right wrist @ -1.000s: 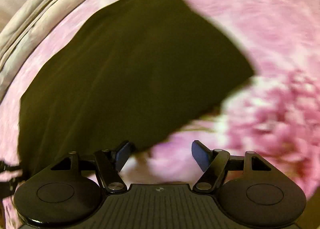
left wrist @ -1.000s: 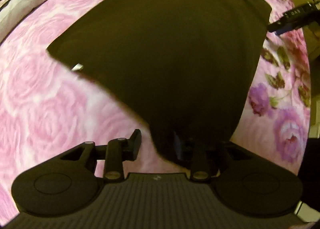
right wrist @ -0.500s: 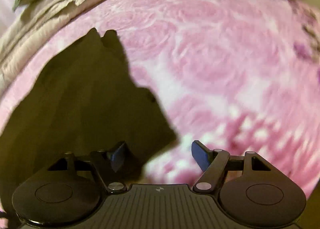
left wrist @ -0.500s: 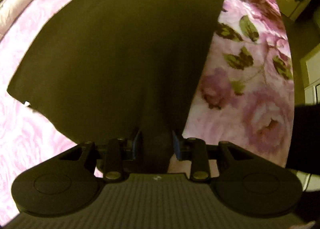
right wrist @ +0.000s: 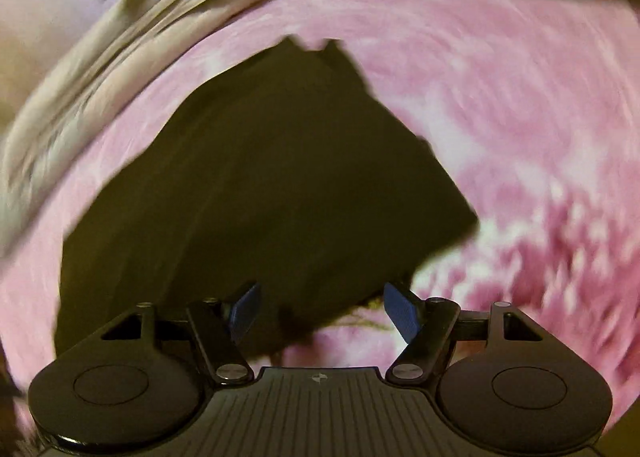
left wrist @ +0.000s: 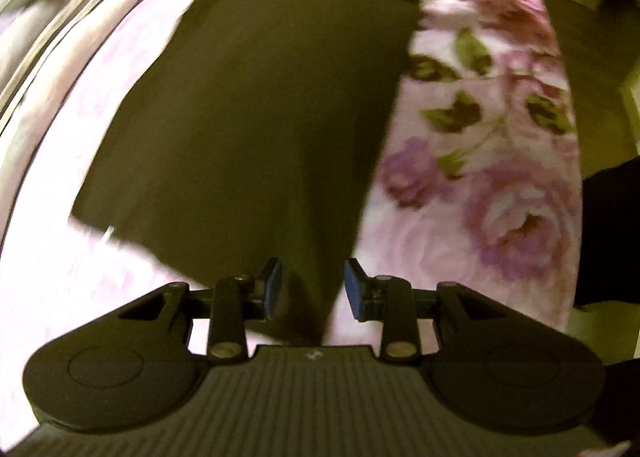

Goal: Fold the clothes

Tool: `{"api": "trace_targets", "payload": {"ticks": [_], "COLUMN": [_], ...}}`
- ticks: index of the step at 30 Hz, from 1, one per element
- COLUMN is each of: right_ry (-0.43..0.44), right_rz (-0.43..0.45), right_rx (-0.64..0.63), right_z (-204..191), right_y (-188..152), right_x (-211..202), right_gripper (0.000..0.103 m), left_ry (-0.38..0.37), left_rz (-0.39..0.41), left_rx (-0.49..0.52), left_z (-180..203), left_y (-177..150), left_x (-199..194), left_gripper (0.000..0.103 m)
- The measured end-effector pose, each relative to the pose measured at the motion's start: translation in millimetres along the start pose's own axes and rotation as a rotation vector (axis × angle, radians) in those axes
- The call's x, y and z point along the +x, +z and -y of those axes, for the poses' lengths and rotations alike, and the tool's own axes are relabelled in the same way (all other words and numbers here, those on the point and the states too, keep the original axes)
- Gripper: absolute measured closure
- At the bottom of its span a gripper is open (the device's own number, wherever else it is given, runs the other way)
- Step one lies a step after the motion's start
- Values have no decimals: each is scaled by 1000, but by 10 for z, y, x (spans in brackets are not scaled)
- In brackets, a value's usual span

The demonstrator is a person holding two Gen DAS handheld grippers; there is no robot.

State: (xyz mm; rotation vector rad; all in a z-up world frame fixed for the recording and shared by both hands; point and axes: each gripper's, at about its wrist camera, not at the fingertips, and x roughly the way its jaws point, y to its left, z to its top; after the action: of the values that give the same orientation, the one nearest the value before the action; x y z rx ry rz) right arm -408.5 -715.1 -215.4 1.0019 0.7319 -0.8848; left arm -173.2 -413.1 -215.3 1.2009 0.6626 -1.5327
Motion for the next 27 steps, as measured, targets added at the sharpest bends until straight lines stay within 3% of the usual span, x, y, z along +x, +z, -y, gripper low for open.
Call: {"api": "trace_targets", "payload": {"ticks": [2, 5, 6, 8, 13, 17, 19, 21, 24, 27], "right_ry": [-19, -14, -9, -9, -46, -88, -126, -161, -133, -22], "right_rz": [47, 119, 128, 125, 102, 104, 115, 123, 119, 65], "right_rx": [151, 231, 241, 246, 160, 115, 90, 81, 38, -86], "right_z": [214, 420, 447, 499, 600, 538, 408, 259, -72, -574], "right_y": [-6, 40, 76, 183, 433, 432, 344, 196, -90, -438], "right_x": [21, 79, 96, 101, 11, 0, -42, -91, -152, -113], "right_gripper": [32, 32, 48, 94, 95, 94, 83, 50, 48, 48], "left_ry": [-25, -47, -50, -48, -35, -41, -45, -52, -71, -68], "left_rz": [9, 5, 1, -14, -49, 25, 49, 57, 25, 15], "left_rx": [31, 8, -1, -1, 30, -12, -43, -82, -132, -155], "left_z": [30, -32, -62, -119, -198, -249, -284, -327, -389, -442], "left_y": [27, -15, -50, -142, -348, -334, -312, -292, -381, -525], "left_x": [128, 244, 245, 207, 99, -29, -31, 19, 94, 47], "left_gripper": [74, 74, 74, 74, 74, 74, 74, 74, 74, 71]}}
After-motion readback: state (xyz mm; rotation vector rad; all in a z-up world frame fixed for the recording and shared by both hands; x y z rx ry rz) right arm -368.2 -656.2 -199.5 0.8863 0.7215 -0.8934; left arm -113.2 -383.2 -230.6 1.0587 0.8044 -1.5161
